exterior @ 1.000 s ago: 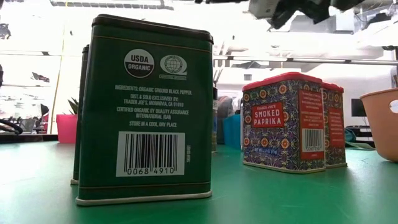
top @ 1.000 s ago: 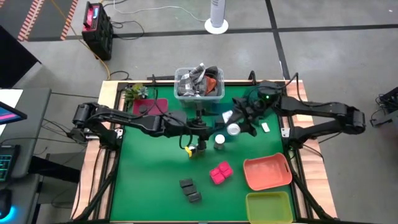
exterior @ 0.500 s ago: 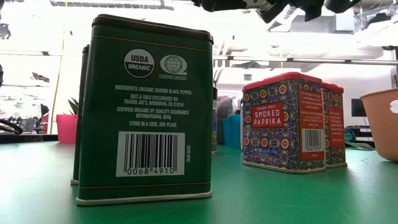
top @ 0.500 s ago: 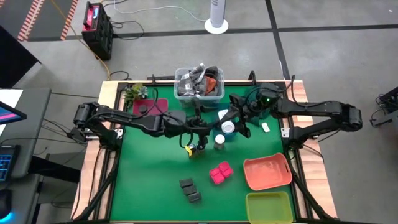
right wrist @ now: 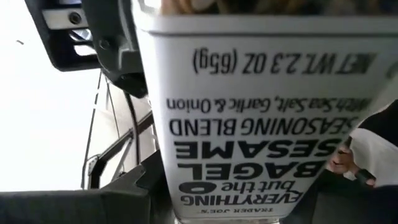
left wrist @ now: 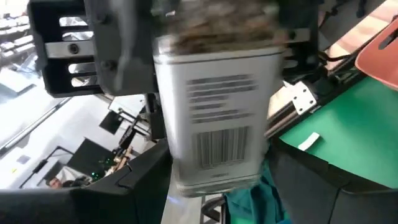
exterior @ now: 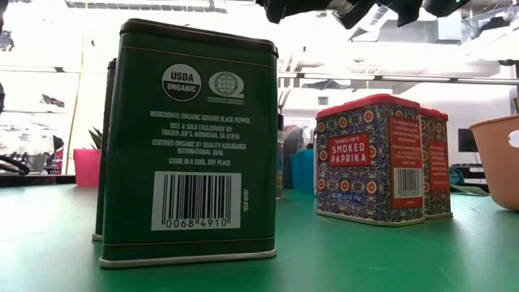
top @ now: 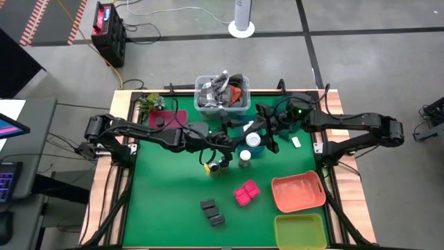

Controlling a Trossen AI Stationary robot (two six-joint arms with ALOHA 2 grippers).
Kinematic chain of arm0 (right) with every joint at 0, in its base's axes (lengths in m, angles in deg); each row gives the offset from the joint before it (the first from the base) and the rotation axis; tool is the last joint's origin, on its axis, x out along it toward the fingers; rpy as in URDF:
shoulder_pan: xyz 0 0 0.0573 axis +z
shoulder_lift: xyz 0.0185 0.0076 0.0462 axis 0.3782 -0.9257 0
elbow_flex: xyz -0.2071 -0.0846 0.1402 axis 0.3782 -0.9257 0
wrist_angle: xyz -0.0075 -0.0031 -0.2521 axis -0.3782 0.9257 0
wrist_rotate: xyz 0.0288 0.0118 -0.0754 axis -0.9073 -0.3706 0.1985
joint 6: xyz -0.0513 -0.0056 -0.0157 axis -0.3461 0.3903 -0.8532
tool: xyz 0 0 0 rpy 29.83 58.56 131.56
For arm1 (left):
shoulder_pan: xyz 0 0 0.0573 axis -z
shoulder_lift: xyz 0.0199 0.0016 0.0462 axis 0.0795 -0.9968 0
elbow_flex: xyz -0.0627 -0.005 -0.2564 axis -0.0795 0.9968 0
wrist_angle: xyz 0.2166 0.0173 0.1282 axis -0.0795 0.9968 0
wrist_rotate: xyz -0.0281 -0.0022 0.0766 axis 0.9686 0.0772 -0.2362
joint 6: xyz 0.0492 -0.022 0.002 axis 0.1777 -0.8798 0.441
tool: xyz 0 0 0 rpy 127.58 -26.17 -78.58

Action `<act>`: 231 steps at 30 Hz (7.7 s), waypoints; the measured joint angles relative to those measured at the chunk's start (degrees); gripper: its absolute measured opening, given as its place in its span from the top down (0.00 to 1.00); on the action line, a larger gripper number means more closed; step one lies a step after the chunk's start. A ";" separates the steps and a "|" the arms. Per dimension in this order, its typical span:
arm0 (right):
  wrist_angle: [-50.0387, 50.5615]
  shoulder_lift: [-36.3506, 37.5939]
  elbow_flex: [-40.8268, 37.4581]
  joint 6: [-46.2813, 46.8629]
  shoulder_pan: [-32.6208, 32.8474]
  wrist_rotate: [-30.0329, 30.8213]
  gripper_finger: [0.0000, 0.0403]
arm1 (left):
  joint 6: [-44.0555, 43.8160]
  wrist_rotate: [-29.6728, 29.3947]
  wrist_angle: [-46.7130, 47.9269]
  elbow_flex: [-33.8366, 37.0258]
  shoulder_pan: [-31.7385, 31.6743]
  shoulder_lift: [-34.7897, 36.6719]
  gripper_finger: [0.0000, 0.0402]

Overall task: Sort spices by type
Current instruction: Put the white seasoning bottle into the orange bin

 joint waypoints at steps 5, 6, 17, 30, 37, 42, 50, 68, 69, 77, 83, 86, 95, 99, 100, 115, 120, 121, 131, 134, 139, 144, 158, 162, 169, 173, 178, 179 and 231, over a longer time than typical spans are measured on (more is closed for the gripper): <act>-0.20 0.00 0.02 -0.66 -0.80 0.29 0.44 | -0.38 0.19 -2.79 0.00 0.18 -0.04 0.38; -0.39 0.00 0.02 -0.68 -0.80 0.35 0.44 | -0.65 0.34 -3.14 0.00 0.18 -0.04 0.38; -1.37 0.00 0.04 -1.28 -0.66 0.36 0.42 | -2.95 0.40 -3.13 0.00 -0.29 -0.04 0.53; -1.53 0.03 0.17 -5.99 -1.55 -1.55 0.24 | -5.16 0.10 -2.23 0.00 -0.58 -0.11 0.53; -1.37 0.09 0.20 -2.80 -1.59 -6.04 0.19 | -3.23 -0.97 -2.28 0.02 -0.58 -0.22 0.53; -0.73 0.39 0.20 -2.20 -3.95 -9.18 0.19 | -5.70 -4.02 -0.78 0.02 -0.58 0.12 0.53; 13.78 6.88 0.17 -15.80 -8.58 -10.31 0.19 | -20.04 0.61 12.53 0.07 -0.99 3.11 0.53; 74.77 6.70 18.96 -105.34 -7.86 12.15 0.19 | -62.17 39.43 30.54 0.02 -8.21 3.76 0.53; 76.30 5.68 20.43 -108.41 -6.82 14.01 0.19 | -63.46 39.89 31.00 0.02 -8.64 3.76 0.53; 80.05 -5.09 29.85 -120.79 -0.44 17.95 0.19 | -69.52 42.42 31.21 0.02 -11.36 3.74 0.53; 88.10 -13.44 39.34 -129.05 1.72 20.27 0.19 | -69.22 42.66 34.24 0.02 -11.16 3.67 0.53; 91.39 -16.75 43.27 -132.85 3.21 23.41 0.19 | -67.64 42.35 33.67 0.02 -10.74 3.67 0.53; 89.94 -20.58 47.02 -133.81 4.74 24.18 0.19 | -64.48 38.03 33.31 -1.27 -9.32 3.67 0.53; 87.98 -20.59 47.12 -133.71 6.02 24.43 0.19 | -63.44 37.95 33.95 -2.20 -9.24 3.67 0.53; 87.40 -20.59 47.12 -133.71 6.40 24.50 0.19 | -63.06 37.59 33.73 -2.42 -9.24 3.67 0.53; 85.17 -21.81 47.21 -134.38 9.08 28.44 0.34 | -61.92 36.38 33.64 -2.91 -9.20 3.67 0.53; 85.85 -23.06 47.32 -135.14 9.42 28.38 0.43 | -62.03 35.89 34.05 -2.84 -9.17 3.65 0.53; 85.82 -23.08 47.32 -135.38 9.58 28.36 0.43 | -62.12 35.73 34.13 -2.84 -9.13 3.65 0.53; 86.82 -22.78 47.55 -134.78 9.02 28.62 0.43 | -63.48 31.84 33.17 -2.84 -9.11 3.85 0.38; 88.80 -22.84 48.52 -134.91 8.59 28.61 0.43 | -63.40 30.42 32.62 -2.89 -9.32 3.89 0.31; 92.84 -22.62 49.21 -134.76 8.35 29.45 0.43 | -62.46 29.78 33.48 -2.89 -10.34 5.48 0.27; 100.38 -22.28 51.76 -135.06 8.58 31.18 0.43 | -60.88 27.82 35.86 -2.99 -12.75 9.37 0.27; 117.26 -18.69 53.58 -127.25 13.50 34.98 0.43 | -60.43 26.12 44.85 -2.97 -17.04 21.07 0.28; 115.83 -16.04 50.34 -117.74 17.88 36.54 0.43 | -62.15 23.34 46.31 -2.93 -16.65 24.34 0.28; 116.05 -12.28 40.91 -98.00 28.30 38.61 0.43 | -61.33 12.23 48.17 -2.89 -14.81 28.53 0.28; 114.83 -11.61 35.41 -84.29 33.91 38.63 0.42 | -60.17 8.56 48.12 -2.89 -14.83 30.62 0.28; 109.67 -11.50 29.02 -68.30 39.71 38.63 0.42 | -57.32 5.60 48.05 -2.89 -14.86 33.02 0.28; 107.75 -11.50 27.93 -65.36 40.53 38.63 0.42 | -56.99 5.25 48.05 -2.89 -14.98 33.40 0.28; 101.47 -6.65 16.66 -55.36 36.68 41.12 0.34 | -55.71 5.03 53.40 -2.84 -15.90 37.81 0.28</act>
